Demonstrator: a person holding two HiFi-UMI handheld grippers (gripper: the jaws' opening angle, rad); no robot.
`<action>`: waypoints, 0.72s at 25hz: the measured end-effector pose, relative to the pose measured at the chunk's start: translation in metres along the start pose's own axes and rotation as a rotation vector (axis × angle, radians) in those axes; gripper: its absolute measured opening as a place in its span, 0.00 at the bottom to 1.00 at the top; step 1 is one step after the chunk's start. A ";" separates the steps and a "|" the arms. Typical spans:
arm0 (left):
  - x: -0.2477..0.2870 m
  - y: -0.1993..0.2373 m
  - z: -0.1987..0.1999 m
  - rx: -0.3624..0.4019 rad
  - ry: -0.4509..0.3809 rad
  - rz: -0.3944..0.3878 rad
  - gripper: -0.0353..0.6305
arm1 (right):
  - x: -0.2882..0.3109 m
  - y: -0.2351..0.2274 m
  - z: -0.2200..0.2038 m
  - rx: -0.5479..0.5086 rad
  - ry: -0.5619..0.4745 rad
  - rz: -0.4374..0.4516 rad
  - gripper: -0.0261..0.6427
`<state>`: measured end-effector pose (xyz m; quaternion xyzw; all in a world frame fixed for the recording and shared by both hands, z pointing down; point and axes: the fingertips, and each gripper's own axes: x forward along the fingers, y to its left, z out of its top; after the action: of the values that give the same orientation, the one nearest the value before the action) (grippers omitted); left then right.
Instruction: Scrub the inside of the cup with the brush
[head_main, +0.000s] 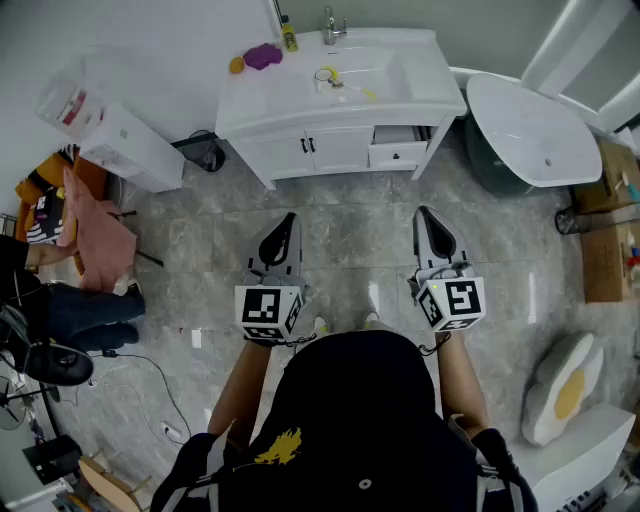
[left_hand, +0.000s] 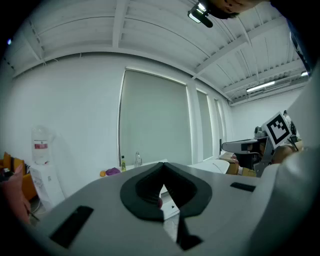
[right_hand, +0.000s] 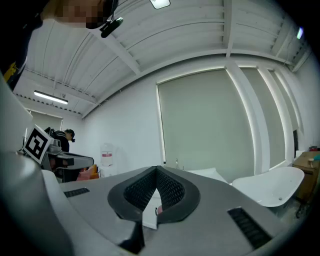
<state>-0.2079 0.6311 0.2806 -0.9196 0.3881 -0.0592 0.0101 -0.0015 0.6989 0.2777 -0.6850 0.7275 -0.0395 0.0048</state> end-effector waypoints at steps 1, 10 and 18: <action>0.003 -0.008 0.000 0.002 -0.003 -0.004 0.08 | -0.003 -0.006 -0.001 -0.003 0.003 0.000 0.08; 0.023 -0.041 0.005 -0.002 0.001 0.000 0.08 | -0.025 -0.044 0.004 -0.016 0.006 -0.016 0.08; 0.029 -0.060 -0.011 -0.039 0.045 0.088 0.08 | -0.028 -0.090 -0.021 0.007 0.073 -0.035 0.08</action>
<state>-0.1464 0.6523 0.2984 -0.9002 0.4293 -0.0719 -0.0142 0.0881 0.7225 0.3029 -0.6958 0.7148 -0.0670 -0.0202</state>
